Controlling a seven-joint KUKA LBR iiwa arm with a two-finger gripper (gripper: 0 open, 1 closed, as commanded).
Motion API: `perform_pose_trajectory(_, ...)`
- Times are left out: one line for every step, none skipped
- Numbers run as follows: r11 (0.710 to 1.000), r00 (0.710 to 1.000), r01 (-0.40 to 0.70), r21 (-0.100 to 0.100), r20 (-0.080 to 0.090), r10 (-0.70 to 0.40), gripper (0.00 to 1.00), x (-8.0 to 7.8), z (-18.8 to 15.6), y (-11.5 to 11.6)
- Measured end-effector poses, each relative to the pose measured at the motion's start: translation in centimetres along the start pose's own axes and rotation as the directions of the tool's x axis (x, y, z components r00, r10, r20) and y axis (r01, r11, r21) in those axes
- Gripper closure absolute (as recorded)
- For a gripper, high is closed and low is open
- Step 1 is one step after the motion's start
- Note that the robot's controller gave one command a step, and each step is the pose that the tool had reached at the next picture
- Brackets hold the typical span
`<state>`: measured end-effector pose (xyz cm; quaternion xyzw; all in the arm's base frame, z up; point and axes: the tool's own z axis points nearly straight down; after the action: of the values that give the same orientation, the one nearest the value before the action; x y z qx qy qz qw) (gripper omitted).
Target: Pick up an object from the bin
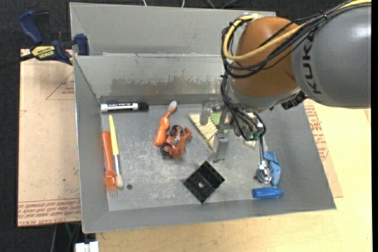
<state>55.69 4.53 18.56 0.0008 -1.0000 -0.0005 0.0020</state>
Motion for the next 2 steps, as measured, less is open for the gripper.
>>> perform_pose_trajectory(1.000, 1.000, -0.001, 0.000, 0.005, 0.001, 0.00, -0.1, -0.2, 0.0)
perform_pose_trajectory(0.936, 0.936, 0.352, 0.002, 0.008, -0.352, 0.00, -1.5, 2.9, 2.3)
